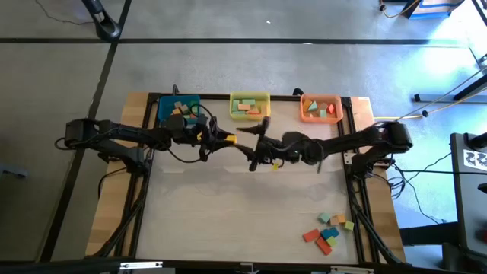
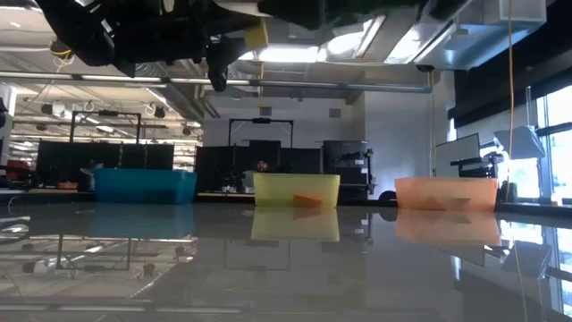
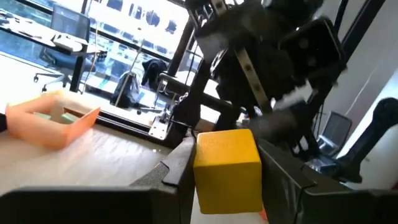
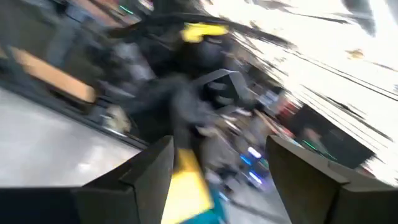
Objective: Sort blocks by size
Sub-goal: Put the yellow square block into the blue bin
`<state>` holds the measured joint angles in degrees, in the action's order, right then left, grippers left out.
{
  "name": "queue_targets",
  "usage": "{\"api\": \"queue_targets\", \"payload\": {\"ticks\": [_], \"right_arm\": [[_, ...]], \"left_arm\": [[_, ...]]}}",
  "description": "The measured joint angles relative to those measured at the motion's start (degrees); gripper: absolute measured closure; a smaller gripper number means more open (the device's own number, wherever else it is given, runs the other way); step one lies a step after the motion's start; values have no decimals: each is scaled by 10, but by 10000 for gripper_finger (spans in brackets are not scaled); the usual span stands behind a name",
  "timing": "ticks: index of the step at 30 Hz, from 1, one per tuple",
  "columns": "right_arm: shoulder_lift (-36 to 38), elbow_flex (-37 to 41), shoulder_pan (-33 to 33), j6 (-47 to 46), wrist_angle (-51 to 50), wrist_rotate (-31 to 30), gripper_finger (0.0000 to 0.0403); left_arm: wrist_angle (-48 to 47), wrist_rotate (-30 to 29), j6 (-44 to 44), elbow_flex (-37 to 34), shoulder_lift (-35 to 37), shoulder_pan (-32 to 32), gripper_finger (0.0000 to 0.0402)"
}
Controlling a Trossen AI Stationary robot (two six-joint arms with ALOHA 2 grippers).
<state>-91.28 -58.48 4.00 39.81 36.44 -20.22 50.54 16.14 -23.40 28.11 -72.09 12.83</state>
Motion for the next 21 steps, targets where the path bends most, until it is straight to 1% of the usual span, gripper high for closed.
{"api": "queue_targets", "payload": {"ticks": [2,4,6,8,10,12,14,16,18,21], "right_arm": [[18,0,21,8,-30,-89,146],[36,0,39,6,-81,-162,145],[54,0,59,-21,-133,-208,144],[71,0,72,-74,-204,-239,144],[81,0,75,-140,-289,-244,144],[82,0,71,-208,-368,-237,144],[82,1,60,-265,-426,-221,144],[76,1,48,-312,-462,-191,144],[65,1,31,-344,-490,-155,144],[41,1,5,-366,-491,-125,144]], "left_arm": [[-22,-2,14,0,13,8,282],[-55,-29,32,0,31,18,282],[-97,-74,66,0,48,29,282],[-138,-140,100,0,61,39,282],[-186,-206,137,0,71,51,282],[-238,-271,169,0,76,67,282],[-280,-339,196,0,77,88,282],[-318,-396,214,0,77,115,282],[-344,-422,218,0,74,147,281],[-374,-425,207,0,71,194,276]]}}
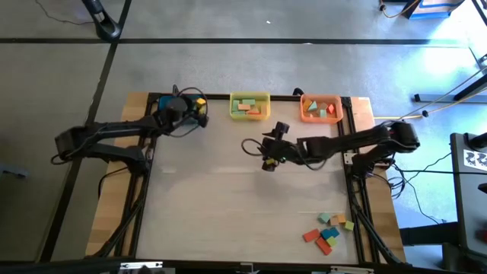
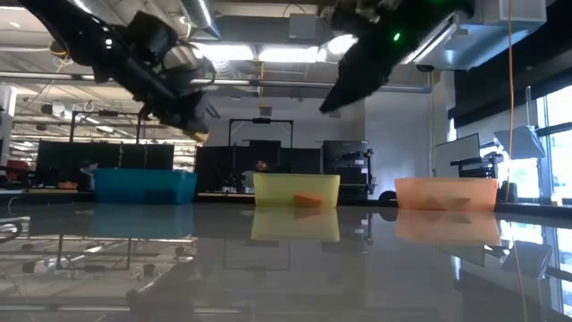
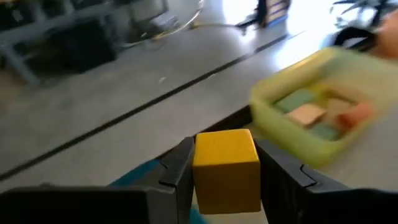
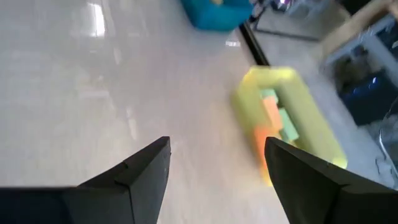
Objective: Sort blocks by size
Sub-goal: Put the yellow square block into the blue bin, then put the light blue square block into the blue bin
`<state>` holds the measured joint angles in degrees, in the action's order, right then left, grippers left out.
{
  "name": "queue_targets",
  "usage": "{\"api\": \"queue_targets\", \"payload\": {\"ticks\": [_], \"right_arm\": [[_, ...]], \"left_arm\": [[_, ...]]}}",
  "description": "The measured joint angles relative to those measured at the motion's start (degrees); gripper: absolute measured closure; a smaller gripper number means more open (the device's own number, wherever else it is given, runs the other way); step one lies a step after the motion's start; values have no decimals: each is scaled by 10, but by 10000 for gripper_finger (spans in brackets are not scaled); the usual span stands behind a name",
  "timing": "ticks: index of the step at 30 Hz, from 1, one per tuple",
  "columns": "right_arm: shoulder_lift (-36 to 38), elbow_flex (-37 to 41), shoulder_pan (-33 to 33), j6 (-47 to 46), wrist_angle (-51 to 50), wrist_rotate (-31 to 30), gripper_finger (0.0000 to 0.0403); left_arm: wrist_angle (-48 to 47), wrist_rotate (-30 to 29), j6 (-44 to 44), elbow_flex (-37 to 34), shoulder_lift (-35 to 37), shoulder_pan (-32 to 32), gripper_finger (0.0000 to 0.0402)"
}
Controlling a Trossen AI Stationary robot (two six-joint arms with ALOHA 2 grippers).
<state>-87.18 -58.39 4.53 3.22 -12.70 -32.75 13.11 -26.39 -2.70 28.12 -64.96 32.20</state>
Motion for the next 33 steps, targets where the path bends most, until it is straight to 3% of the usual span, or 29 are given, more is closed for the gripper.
{"api": "queue_targets", "payload": {"ticks": [11,23,28,33], "right_arm": [[-64,0,-40,1,1,51,143],[-77,0,-38,-3,-4,64,143],[-77,0,-38,0,-5,64,143],[-77,0,-38,0,-3,83,143]], "left_arm": [[-112,3,-59,0,-33,104,272],[-144,33,-58,0,-49,157,209],[-147,57,-48,0,-35,156,182],[-140,82,-30,0,16,110,175]]}}
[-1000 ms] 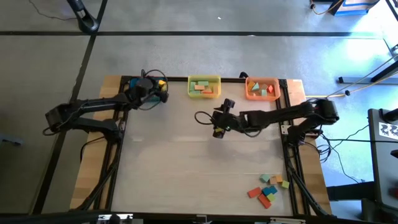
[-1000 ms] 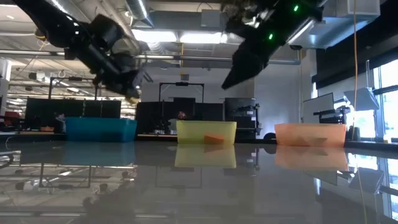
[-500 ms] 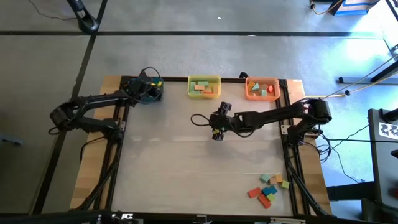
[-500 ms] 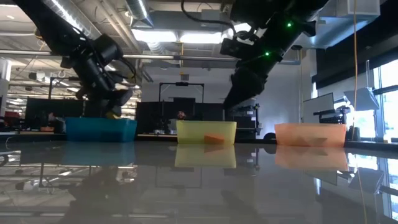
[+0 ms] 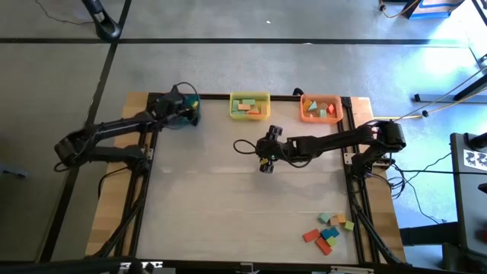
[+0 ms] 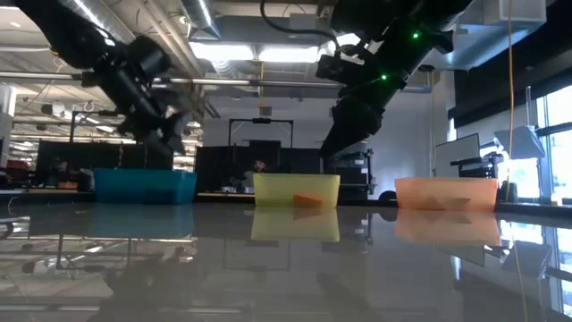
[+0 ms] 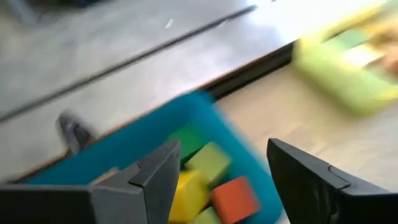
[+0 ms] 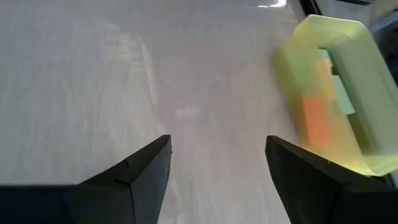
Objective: Sort blocks by size
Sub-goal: Put the light blue square block into the blue bin
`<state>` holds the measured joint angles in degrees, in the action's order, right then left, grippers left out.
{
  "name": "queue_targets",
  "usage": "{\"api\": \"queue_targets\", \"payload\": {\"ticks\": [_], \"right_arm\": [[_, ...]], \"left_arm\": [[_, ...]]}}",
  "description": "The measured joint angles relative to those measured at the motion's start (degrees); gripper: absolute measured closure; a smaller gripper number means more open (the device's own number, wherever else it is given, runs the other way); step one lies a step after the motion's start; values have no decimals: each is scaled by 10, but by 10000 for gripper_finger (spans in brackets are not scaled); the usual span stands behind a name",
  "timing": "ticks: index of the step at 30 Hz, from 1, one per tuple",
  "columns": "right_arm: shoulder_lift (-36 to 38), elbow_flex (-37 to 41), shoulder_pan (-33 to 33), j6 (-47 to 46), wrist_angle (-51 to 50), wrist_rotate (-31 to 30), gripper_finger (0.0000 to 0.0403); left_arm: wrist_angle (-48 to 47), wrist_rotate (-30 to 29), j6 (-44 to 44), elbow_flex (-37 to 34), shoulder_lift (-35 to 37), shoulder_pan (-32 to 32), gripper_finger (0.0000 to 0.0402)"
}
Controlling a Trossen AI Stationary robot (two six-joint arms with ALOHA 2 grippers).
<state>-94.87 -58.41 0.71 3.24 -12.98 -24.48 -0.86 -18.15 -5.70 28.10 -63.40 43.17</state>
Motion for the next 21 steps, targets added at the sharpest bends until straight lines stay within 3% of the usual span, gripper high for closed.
{"api": "queue_targets", "payload": {"ticks": [6,11,16,21], "right_arm": [[0,0,1,-15,0,8,143],[26,0,25,-55,-80,30,143],[92,0,76,-140,-201,51,143],[150,-1,144,-292,-330,106,143]], "left_arm": [[8,0,28,0,50,-81,174],[16,0,27,0,52,-152,174],[18,0,3,0,41,-205,174],[32,0,-16,-7,35,-249,174]]}}
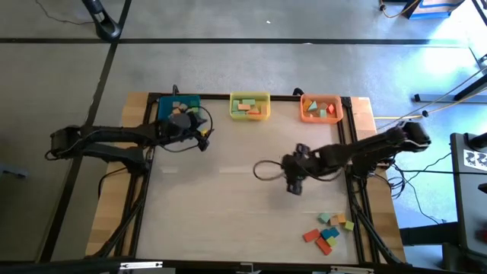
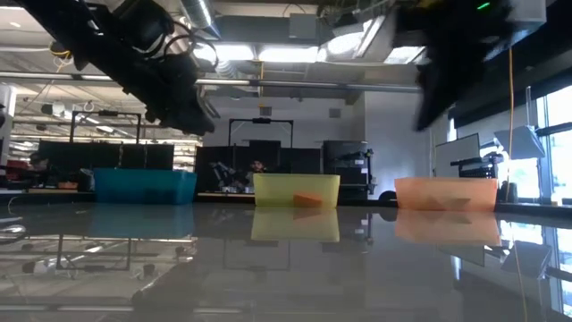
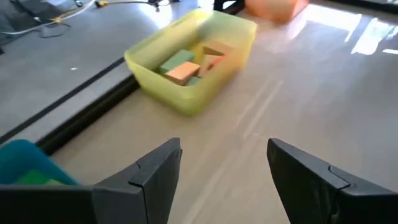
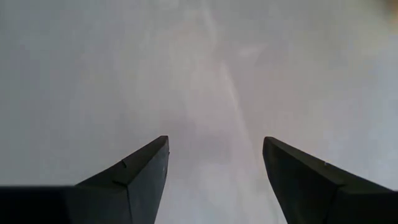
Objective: Sort blocks by size
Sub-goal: Put the light blue square block into the blue bin
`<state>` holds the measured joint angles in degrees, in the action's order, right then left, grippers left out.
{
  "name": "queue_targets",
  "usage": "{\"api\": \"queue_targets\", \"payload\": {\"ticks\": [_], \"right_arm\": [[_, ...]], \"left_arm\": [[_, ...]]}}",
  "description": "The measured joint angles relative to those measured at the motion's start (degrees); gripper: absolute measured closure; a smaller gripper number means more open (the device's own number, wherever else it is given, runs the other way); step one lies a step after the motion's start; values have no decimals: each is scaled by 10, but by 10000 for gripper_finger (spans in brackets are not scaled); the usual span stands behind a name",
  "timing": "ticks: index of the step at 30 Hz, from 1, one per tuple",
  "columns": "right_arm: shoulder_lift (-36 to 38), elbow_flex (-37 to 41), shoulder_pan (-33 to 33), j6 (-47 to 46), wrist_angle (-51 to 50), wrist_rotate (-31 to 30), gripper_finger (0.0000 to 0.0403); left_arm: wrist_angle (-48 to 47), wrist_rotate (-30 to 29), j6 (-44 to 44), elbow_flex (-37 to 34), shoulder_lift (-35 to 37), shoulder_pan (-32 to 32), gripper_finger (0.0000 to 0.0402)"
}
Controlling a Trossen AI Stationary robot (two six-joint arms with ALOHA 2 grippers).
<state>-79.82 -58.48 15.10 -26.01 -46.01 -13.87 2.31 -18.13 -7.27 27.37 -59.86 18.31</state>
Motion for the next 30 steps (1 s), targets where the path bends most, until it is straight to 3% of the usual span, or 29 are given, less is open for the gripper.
{"api": "queue_targets", "payload": {"ticks": [8,14,23,30], "right_arm": [[15,0,120,-319,-163,99,143],[10,0,189,-485,-181,156,143],[-58,1,273,-553,-163,202,143],[-101,1,289,-561,-148,220,143]], "left_arm": [[22,-1,-28,-14,0,-33,174],[32,-16,-75,-25,0,-44,174],[27,-34,-113,-26,0,-60,174],[28,-60,-104,-26,0,-58,174]]}}
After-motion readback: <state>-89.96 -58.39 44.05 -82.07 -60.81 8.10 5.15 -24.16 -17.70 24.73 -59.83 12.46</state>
